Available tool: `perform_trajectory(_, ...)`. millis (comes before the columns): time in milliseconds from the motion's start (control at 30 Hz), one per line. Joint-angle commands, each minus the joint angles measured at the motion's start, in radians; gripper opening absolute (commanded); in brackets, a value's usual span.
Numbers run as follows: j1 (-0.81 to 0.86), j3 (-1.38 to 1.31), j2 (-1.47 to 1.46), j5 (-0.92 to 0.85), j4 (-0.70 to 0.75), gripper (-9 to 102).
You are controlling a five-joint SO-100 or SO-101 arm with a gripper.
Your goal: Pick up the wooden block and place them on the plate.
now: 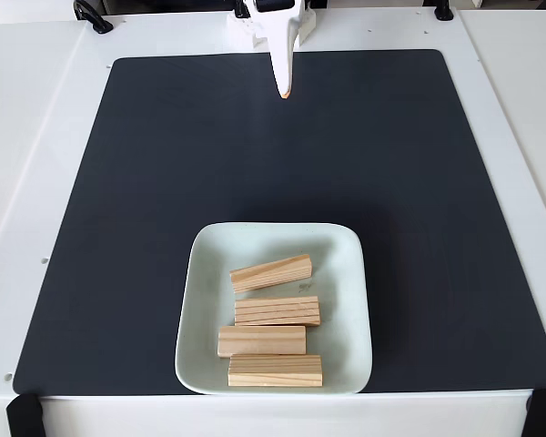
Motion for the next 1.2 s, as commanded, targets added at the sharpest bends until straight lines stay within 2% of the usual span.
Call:
perform_trajectory(0,0.008,0.006,0.011,0.0,0.002,0)
perform_trajectory(233,0.023,0.006,0.011,0.0,0.003,-1)
perform_trajectory(733,0.304,0.005,0.011,0.0,0.003,-1)
perform_trajectory(1167,0.202,0.005,0.011,-0.011,0.003,-1)
